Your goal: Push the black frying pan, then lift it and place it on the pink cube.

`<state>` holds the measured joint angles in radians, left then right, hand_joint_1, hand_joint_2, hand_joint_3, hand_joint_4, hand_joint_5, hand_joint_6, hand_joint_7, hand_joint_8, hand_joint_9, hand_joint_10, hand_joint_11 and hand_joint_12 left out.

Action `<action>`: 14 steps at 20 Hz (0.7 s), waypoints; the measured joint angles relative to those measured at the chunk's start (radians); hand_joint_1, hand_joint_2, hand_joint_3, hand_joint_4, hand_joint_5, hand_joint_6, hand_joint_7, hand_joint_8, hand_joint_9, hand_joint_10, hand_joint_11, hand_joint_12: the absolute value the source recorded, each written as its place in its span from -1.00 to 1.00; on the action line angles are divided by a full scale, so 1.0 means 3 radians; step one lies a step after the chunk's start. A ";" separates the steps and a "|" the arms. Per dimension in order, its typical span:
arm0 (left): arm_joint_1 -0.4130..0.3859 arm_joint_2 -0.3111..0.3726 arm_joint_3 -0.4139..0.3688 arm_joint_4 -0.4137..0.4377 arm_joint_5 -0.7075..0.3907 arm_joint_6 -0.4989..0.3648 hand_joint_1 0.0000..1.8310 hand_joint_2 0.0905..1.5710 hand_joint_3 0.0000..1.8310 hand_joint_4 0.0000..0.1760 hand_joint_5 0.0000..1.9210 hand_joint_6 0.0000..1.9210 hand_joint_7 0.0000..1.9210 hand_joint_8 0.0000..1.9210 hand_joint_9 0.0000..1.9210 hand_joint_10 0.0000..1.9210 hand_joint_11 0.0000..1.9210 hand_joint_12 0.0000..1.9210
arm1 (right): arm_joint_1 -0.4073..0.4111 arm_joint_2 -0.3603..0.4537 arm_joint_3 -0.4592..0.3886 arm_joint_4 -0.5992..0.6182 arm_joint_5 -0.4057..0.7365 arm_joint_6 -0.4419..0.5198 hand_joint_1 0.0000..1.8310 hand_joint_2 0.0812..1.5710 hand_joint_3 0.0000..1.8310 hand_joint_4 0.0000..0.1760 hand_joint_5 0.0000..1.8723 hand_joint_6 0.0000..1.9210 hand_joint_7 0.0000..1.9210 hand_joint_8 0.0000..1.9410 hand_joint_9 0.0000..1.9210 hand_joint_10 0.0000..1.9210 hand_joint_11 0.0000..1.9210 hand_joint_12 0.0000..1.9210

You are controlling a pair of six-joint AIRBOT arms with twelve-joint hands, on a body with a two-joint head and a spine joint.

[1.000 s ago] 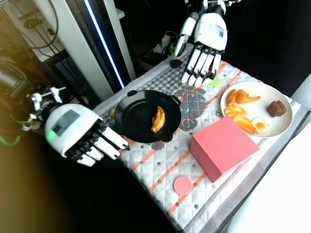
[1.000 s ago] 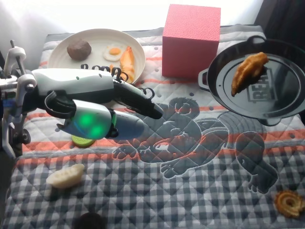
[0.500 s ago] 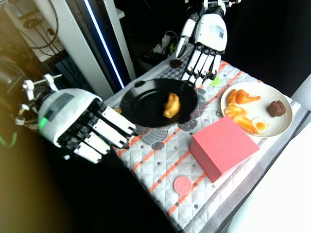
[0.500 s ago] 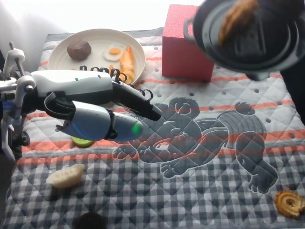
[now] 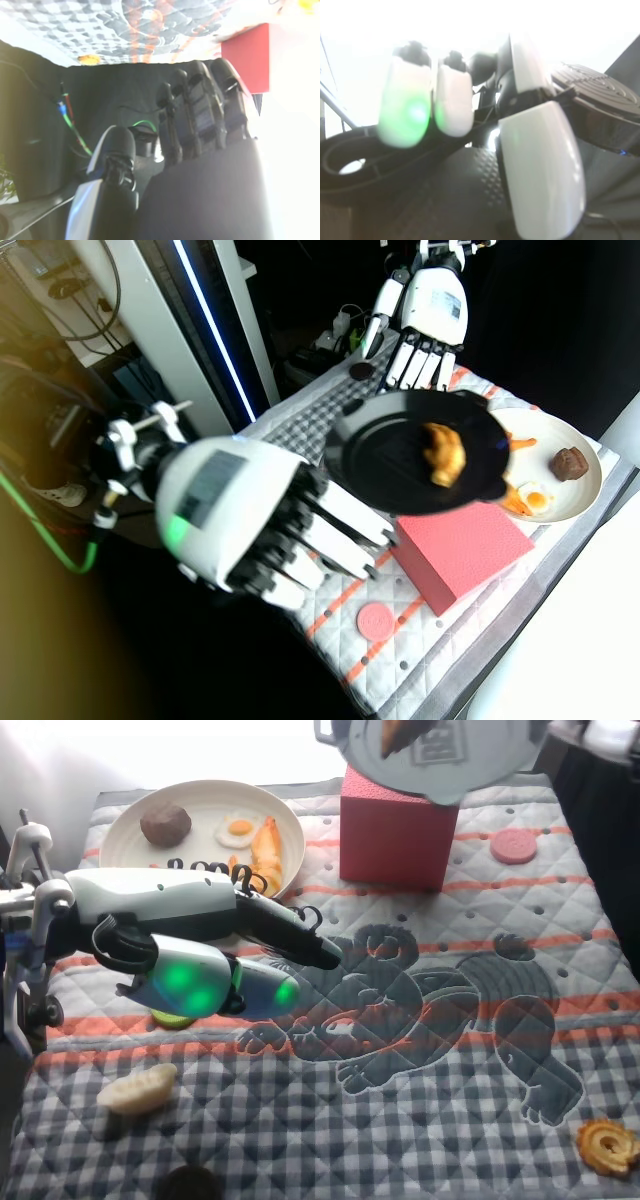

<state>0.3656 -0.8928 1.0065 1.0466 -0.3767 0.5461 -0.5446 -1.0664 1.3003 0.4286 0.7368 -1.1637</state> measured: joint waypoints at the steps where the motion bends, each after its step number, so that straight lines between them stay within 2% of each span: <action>1: 0.0000 0.0000 0.0001 0.0001 -0.0006 0.0001 -0.85 0.81 -0.99 -1.00 -0.48 -0.98 -0.48 -0.99 -0.54 -0.97 -1.00 -0.14 | 0.0043 -0.0061 0.0078 0.0003 -0.0093 -0.0001 0.53 0.63 -1.00 -1.00 0.28 1.00 0.50 1.00 0.64 1.00 0.69 1.00; 3: 0.0000 0.0000 0.0005 0.0001 -0.0005 0.0001 -0.75 0.79 -1.00 -1.00 -0.47 -0.97 -0.47 -0.99 -0.55 -0.97 -1.00 -0.21 | 0.0164 -0.0209 0.0254 0.0011 -0.0296 -0.0045 0.59 0.60 -1.00 -1.00 0.31 1.00 0.51 1.00 0.64 1.00 0.69 1.00; 4: 0.0000 -0.0004 0.0011 0.0001 -0.0015 0.0001 -0.71 0.78 -1.00 -1.00 -0.44 -0.97 -0.45 -0.98 -0.53 -0.97 -1.00 -0.18 | 0.0202 -0.0272 0.0342 0.0038 -0.0369 -0.0053 0.63 0.59 -1.00 -1.00 0.39 1.00 0.55 1.00 0.67 1.00 0.71 1.00; 9: -0.0001 -0.0052 0.0052 0.0003 -0.0053 0.0009 -0.72 0.79 -1.00 -1.00 -0.44 -0.98 -0.43 -0.99 -0.50 -0.97 -1.00 -0.13 | 0.0223 -0.0454 0.0595 0.0210 -0.0638 -0.0100 0.58 0.58 -1.00 -1.00 0.47 1.00 0.62 1.00 0.72 1.00 0.75 1.00; 10: -0.0001 -0.0052 0.0052 0.0006 -0.0076 0.0008 -0.68 0.77 -1.00 -1.00 -0.42 -0.97 -0.43 -0.99 -0.49 -0.97 -1.00 -0.11 | 0.0223 -0.0492 0.0640 0.0252 -0.0678 -0.0135 0.65 0.54 -1.00 -0.05 0.44 1.00 0.57 1.00 0.69 1.00 0.72 1.00; 11: -0.0001 -0.0052 0.0052 0.0008 -0.0085 0.0008 -0.69 0.77 -1.00 -1.00 -0.42 -0.97 -0.43 -0.99 -0.49 -0.97 -1.00 -0.10 | 0.0223 -0.0515 0.0669 0.0281 -0.0711 -0.0155 0.65 0.54 -1.00 0.79 0.42 1.00 0.55 1.00 0.66 1.00 0.71 1.00; 12: -0.0001 -0.0052 0.0052 0.0006 -0.0093 0.0008 -0.65 0.77 -1.00 -1.00 -0.42 -0.98 -0.44 -1.00 -0.50 -0.98 -1.00 -0.11 | 0.0223 -0.0534 0.0698 0.0322 -0.0759 -0.0170 0.67 0.54 -1.00 0.96 0.39 1.00 0.51 1.00 0.64 1.00 0.69 1.00; 14: 0.0000 -0.0052 0.0053 0.0011 -0.0090 0.0009 -0.69 0.77 -1.00 -1.00 -0.45 -0.99 -0.46 -1.00 -0.53 -0.99 -1.00 -0.13 | 0.0223 -0.0548 0.0735 0.0355 -0.0839 -0.0175 0.68 0.53 -1.00 1.00 0.35 1.00 0.51 1.00 0.64 1.00 0.68 1.00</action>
<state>0.3656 -0.9085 1.0225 1.0500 -0.4038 0.5488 -0.4778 -1.2308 1.5208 0.5350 0.4850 -1.2163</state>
